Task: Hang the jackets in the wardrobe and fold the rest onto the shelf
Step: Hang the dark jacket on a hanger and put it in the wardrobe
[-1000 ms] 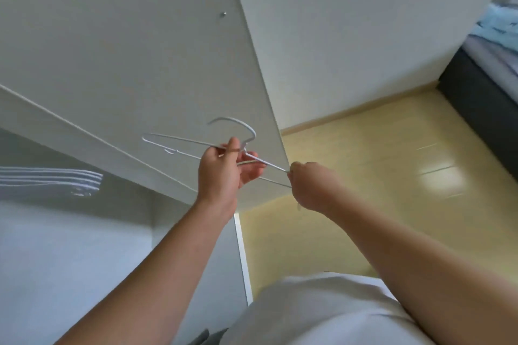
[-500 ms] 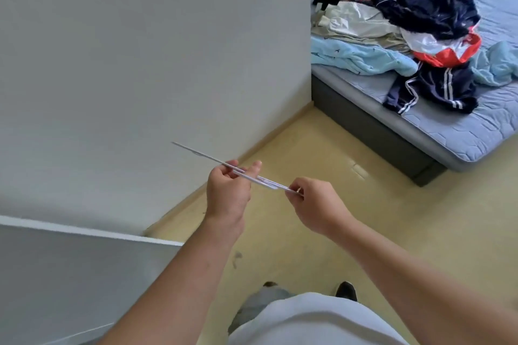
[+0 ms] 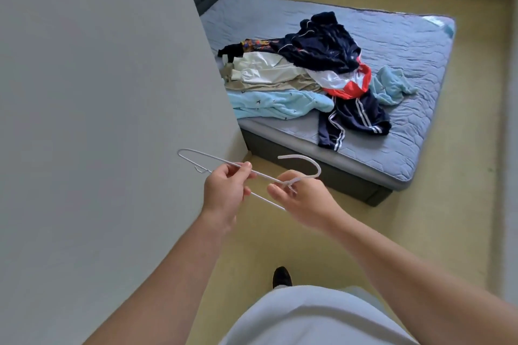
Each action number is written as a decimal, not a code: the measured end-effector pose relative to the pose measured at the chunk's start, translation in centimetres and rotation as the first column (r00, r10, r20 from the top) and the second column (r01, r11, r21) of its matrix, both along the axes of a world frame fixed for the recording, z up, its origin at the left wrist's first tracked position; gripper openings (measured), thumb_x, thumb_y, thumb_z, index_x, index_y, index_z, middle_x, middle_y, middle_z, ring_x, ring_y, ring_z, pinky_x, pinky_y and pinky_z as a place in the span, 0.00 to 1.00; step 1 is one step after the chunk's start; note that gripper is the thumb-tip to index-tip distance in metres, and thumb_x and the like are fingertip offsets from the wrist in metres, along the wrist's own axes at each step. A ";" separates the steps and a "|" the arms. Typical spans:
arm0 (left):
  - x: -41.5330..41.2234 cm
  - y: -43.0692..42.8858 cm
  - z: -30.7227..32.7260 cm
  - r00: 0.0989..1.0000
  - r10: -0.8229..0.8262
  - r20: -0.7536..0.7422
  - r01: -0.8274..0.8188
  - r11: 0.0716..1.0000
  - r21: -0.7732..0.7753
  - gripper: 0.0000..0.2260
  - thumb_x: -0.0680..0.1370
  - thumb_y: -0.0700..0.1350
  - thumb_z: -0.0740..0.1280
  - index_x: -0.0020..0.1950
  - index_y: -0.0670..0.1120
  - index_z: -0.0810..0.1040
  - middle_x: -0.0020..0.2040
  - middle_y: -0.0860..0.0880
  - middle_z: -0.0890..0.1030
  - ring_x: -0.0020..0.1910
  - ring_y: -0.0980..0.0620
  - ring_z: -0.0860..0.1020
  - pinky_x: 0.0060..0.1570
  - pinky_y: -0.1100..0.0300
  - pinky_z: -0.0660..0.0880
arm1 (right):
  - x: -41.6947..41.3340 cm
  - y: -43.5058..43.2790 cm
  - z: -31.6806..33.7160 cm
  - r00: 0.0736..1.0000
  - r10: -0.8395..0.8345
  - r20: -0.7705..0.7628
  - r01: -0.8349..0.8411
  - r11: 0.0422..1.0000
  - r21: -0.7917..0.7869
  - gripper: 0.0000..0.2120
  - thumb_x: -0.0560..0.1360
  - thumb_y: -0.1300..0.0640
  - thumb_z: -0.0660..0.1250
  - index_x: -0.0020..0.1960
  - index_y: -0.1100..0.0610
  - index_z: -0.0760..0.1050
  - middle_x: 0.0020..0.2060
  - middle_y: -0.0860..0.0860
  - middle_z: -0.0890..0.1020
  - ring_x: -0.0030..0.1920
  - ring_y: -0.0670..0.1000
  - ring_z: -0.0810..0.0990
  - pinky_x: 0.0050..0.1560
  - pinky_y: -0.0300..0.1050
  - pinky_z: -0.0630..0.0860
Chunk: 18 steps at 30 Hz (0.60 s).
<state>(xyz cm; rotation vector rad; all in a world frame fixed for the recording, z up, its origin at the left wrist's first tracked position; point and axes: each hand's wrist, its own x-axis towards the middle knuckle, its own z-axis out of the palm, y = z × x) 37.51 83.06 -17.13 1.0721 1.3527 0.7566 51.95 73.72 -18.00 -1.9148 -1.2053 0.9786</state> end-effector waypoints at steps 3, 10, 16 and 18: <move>2.9 5.1 0.1 0.985 -0.161 -0.062 0.163 0.986 0.025 0.07 0.79 0.47 0.72 0.47 0.43 0.83 0.36 0.53 0.84 0.27 0.57 0.72 0.32 0.64 0.71 | 2.3 3.4 0.1 0.983 -0.175 -0.063 0.181 0.979 0.093 0.11 0.79 0.42 0.67 0.41 0.46 0.79 0.33 0.40 0.79 0.34 0.41 0.76 0.33 0.34 0.70; 12.3 14.7 -1.5 0.905 -0.403 -0.135 0.403 0.915 -0.032 0.09 0.80 0.48 0.71 0.44 0.44 0.81 0.33 0.54 0.83 0.25 0.60 0.72 0.28 0.67 0.69 | 9.3 10.4 -2.5 0.927 -0.342 -0.152 0.346 0.938 0.003 0.15 0.81 0.44 0.64 0.41 0.51 0.80 0.27 0.44 0.76 0.28 0.43 0.71 0.32 0.40 0.68; 21.7 23.8 -3.3 0.887 -0.416 -0.199 0.412 0.909 -0.063 0.10 0.81 0.47 0.68 0.42 0.45 0.80 0.36 0.51 0.85 0.26 0.54 0.69 0.30 0.62 0.67 | 16.8 18.7 -5.0 0.931 -0.323 -0.170 0.321 0.946 -0.040 0.16 0.80 0.41 0.61 0.41 0.48 0.80 0.32 0.49 0.81 0.33 0.49 0.78 0.36 0.44 0.74; 24.7 26.7 -3.2 0.879 -0.415 -0.233 0.410 0.909 -0.074 0.10 0.81 0.46 0.68 0.40 0.45 0.80 0.35 0.51 0.84 0.27 0.53 0.69 0.31 0.60 0.67 | 19.4 21.5 -5.2 0.940 -0.307 -0.147 0.303 0.952 -0.049 0.16 0.81 0.42 0.59 0.42 0.49 0.78 0.32 0.48 0.80 0.32 0.46 0.75 0.36 0.45 0.73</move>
